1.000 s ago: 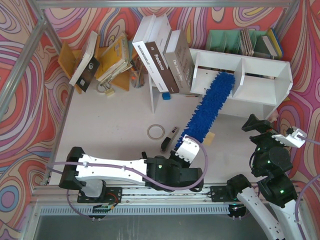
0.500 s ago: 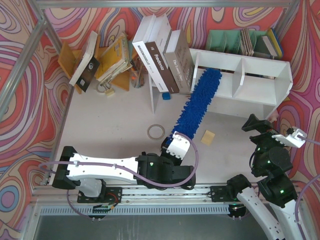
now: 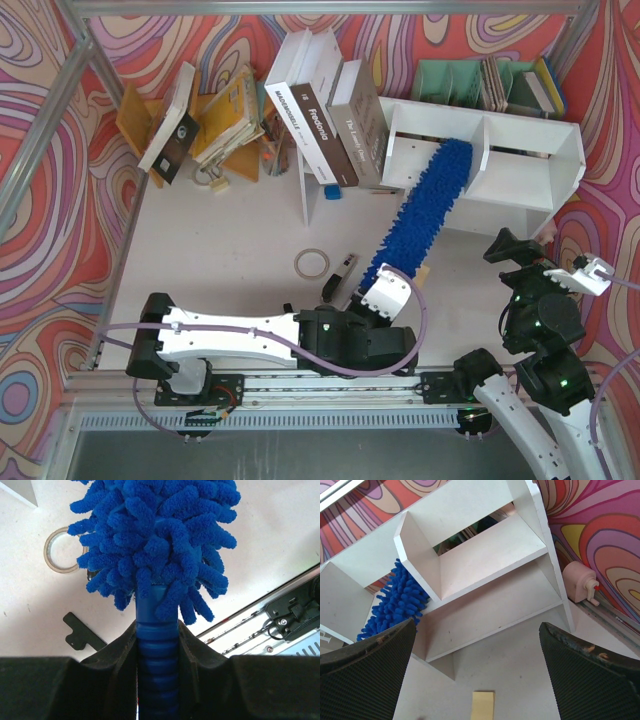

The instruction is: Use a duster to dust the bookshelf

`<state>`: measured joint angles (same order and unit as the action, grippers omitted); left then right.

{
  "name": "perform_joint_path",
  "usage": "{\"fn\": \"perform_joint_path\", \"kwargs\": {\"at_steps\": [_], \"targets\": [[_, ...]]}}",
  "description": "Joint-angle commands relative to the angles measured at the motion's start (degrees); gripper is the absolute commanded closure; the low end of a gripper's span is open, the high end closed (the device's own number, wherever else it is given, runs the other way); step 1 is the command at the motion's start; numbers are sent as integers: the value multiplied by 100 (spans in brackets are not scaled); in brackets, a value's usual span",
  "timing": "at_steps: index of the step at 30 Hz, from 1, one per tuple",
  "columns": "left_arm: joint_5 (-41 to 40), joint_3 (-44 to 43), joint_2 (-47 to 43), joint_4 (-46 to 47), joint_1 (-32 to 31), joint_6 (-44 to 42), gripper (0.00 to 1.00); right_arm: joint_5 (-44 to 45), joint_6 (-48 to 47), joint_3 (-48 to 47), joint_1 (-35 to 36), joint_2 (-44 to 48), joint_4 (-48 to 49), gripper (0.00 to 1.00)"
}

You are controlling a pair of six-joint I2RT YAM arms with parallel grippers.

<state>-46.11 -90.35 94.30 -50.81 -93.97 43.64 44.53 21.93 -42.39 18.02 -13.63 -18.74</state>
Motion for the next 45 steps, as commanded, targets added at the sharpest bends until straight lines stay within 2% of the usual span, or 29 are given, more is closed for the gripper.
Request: {"fn": "perform_joint_path", "kwargs": {"at_steps": [1, 9, 14, 30, 41, 45], "targets": [[-442, -280, -93, 416, -8, -431, 100, 54, 42, -132, -1, 36, -33, 1], [-1117, -283, -500, 888, 2, -1038, 100, 48, 32, -130, 0, 40, -32, 1], [-1020, -133, -649, 1006, 76, -1039, 100, 42, 35, -131, -1, 36, -32, 1], [-188, 459, -337, 552, 270, 98, 100, 40, 39, -136, -3, 34, -33, 1], [-924, 500, -570, -853, 360, 1233, 100, 38, 34, -121, -1, 18, -27, 1], [-1021, 529, -663, -929, 383, 1292, 100, 29, 32, -120, -2, 1, -30, 1]]}}
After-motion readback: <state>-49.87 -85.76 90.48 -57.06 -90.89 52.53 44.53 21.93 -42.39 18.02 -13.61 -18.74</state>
